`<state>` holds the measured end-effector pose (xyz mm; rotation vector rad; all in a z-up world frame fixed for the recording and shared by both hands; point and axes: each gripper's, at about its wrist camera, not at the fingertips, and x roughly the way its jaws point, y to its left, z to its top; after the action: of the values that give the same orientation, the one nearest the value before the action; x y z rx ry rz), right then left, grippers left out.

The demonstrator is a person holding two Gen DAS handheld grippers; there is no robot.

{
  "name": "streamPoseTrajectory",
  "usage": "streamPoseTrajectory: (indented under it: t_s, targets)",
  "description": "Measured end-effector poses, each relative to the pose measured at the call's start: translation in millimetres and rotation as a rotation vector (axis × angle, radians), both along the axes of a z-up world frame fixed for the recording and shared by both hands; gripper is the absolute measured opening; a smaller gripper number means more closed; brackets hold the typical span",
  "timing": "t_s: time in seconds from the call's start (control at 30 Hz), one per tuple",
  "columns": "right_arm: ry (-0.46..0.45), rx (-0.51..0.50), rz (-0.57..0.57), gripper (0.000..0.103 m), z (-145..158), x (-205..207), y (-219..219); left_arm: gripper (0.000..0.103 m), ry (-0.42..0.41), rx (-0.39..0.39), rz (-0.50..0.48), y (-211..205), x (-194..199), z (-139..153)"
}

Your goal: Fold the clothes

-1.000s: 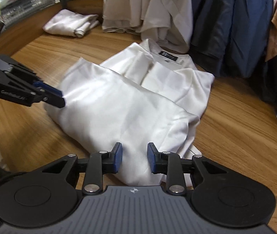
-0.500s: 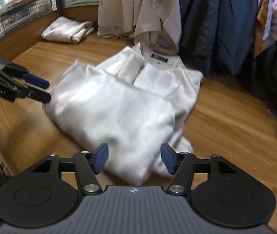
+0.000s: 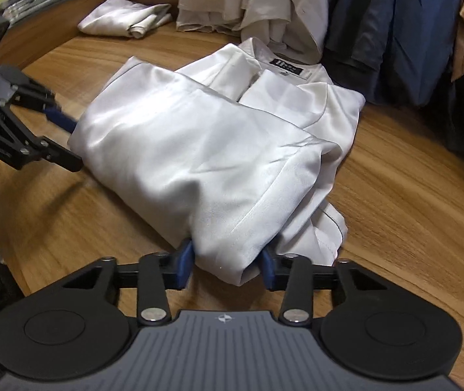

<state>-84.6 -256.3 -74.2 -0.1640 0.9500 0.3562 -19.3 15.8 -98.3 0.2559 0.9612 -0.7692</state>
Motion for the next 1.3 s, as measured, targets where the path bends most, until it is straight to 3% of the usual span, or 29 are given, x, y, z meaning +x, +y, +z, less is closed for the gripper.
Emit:
streamPoseTrajectory:
  t_s: [0.1,0.17,0.47,0.67,0.87,1.03,1.3]
  targets:
    - [0.018,0.025,-0.030,0.023,10,3,1,0.014,-0.009,-0.014,-0.030,-1,-2,11]
    - [0.021,0.039,-0.054,0.021,20,4,0,0.013,-0.008,-0.033,-0.032,0,1,21]
    - [0.055,0.153,-0.146,0.018,76,42,-25,0.012,0.021,-0.147,0.032,5,59,78]
    - [0.100,0.246,-0.224,0.017,89,96,-54,0.011,0.043,-0.182,0.087,-8,116,92]
    - [0.116,0.276,-0.272,0.017,86,160,-76,0.011,0.087,-0.240,0.168,-17,180,86]
    - [0.119,0.267,-0.313,0.017,68,211,-93,0.011,0.107,-0.241,0.228,-31,226,67]
    - [0.143,0.163,-0.336,0.025,20,261,-95,0.012,0.156,-0.219,0.282,-52,277,21]
